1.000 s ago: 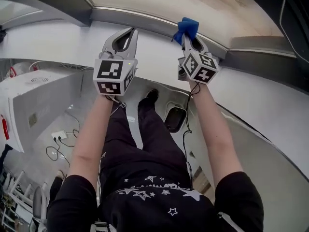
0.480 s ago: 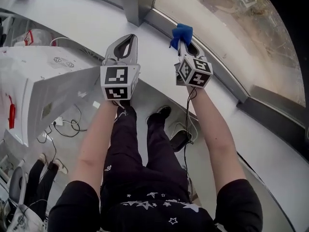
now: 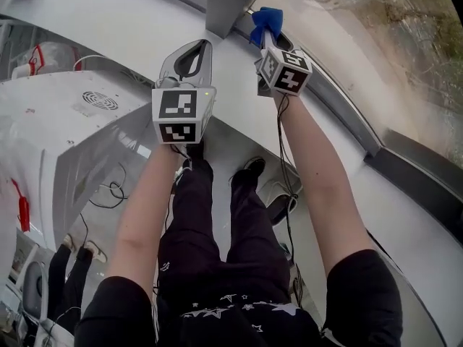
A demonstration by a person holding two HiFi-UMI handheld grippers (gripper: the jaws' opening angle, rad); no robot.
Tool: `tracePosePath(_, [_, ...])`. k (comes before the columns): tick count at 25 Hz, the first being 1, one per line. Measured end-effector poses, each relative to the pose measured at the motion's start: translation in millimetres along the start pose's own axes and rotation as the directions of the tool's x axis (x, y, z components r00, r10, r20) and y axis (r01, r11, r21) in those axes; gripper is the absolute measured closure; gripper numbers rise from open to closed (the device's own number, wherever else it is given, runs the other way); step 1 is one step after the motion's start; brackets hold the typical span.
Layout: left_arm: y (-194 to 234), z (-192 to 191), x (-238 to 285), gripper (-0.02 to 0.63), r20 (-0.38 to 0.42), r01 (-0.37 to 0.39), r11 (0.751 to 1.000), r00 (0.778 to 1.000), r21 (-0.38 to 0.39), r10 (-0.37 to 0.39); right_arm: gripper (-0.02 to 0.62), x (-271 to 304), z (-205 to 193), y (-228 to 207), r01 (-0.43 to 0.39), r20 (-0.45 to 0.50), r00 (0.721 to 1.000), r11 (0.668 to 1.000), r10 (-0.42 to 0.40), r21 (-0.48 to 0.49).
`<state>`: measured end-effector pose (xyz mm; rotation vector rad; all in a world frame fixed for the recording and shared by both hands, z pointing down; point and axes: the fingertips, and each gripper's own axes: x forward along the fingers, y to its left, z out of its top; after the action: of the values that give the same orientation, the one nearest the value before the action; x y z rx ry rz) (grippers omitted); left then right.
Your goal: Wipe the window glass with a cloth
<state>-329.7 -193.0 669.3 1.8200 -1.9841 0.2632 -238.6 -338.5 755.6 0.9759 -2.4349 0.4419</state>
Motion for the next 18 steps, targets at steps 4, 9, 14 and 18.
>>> tracePosePath(4, [5,2,12,0.598,-0.001,0.021,1.000,1.000,0.019,-0.021,0.520,13,1,0,0.026,-0.002,1.000,0.998,-0.026,-0.048])
tracePosePath(9, [-8,0,20,0.597,-0.023,0.045,0.997,0.999,0.060,-0.043,0.520,7,-4,-10,0.042,-0.015,0.999,0.998,-0.043,-0.044])
tracePosePath(14, [-43,-6,25,0.597,-0.053,0.080,0.994,0.996,0.076,-0.077,0.520,-17,-10,-41,0.059,-0.023,0.998,0.997,-0.060,-0.052])
tracePosePath(18, [-90,-17,32,0.597,-0.084,0.126,0.987,0.989,0.095,-0.119,0.520,-50,-22,-74,0.078,-0.015,0.997,0.996,-0.079,-0.040])
